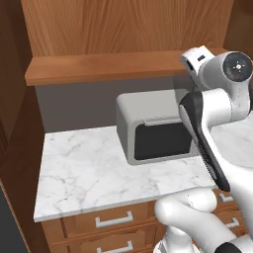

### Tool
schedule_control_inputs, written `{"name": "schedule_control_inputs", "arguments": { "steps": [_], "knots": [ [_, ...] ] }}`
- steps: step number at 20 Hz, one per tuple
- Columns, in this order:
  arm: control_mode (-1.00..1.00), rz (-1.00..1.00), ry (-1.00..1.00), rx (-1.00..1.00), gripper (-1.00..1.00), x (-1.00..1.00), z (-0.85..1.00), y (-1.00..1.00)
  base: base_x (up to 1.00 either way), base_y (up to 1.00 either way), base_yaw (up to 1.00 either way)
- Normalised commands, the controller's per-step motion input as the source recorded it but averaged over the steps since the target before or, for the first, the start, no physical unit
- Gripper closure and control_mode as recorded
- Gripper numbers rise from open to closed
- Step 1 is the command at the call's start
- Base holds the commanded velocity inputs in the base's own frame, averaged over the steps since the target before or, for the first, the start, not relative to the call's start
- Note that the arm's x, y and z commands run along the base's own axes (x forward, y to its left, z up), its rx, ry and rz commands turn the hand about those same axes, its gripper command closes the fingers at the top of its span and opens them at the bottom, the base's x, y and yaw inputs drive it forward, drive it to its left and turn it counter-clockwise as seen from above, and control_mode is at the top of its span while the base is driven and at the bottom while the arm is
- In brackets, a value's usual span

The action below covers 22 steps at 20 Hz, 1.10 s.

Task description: Move the glass cup from next to the sink to the open cabinet. Then, move the bowl with the tangerine to the fridge to clear the area for faucet cleaning.

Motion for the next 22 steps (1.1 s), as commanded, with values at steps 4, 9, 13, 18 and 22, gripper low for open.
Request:
{"name": "schedule_control_inputs", "arguments": {
  "steps": [4, 9, 13, 18, 22],
  "knots": [
    [-1.00, 0.00, -0.19, 0.21, 1.00, 0.01, 0.53, -0.29, 0.00, 0.00, 0.00],
    [-1.00, 0.00, -0.04, 0.24, 1.00, 0.16, 0.86, -0.35, 0.00, 0.00, 0.00],
    [-1.00, 0.01, -0.10, 0.10, 1.00, 0.04, 0.45, -0.25, 0.00, 0.00, 0.00],
    [-1.00, 0.00, -0.14, 0.00, 1.00, 0.09, -0.03, -0.05, 0.00, 0.00, 0.00],
    [-1.00, 0.00, -0.08, 0.02, 1.00, 0.40, -0.03, -0.03, 0.00, 0.00, 0.00]
  ]
}}
